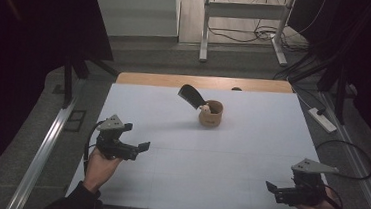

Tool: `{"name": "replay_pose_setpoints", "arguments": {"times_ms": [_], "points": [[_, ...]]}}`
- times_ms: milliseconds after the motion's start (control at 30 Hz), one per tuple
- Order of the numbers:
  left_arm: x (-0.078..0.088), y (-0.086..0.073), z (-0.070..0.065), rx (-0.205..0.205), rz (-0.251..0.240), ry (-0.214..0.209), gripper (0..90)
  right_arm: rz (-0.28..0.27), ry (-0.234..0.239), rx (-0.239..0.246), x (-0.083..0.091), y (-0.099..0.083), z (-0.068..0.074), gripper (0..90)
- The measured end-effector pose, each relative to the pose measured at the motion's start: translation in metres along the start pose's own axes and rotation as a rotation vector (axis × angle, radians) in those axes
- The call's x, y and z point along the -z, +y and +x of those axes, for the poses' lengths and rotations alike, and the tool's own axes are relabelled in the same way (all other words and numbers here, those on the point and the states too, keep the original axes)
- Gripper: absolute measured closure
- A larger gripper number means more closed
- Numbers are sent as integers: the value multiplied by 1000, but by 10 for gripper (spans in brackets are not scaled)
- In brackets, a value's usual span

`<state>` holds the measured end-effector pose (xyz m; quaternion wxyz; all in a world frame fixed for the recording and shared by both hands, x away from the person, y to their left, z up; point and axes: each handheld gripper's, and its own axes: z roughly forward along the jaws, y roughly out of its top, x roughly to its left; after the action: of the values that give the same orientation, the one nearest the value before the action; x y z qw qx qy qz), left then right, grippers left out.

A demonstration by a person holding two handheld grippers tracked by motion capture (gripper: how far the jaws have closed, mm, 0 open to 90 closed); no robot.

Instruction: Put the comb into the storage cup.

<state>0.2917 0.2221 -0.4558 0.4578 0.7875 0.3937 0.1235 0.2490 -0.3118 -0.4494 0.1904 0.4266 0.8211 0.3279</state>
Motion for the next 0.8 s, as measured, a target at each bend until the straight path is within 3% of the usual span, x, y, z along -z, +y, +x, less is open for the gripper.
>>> {"name": "replay_pose_setpoints", "arguments": {"times_ms": [800], "points": [[23, -20, -8, 28, 8, 33, 0, 0, -4, 0, 0, 0, 0, 0]]}}
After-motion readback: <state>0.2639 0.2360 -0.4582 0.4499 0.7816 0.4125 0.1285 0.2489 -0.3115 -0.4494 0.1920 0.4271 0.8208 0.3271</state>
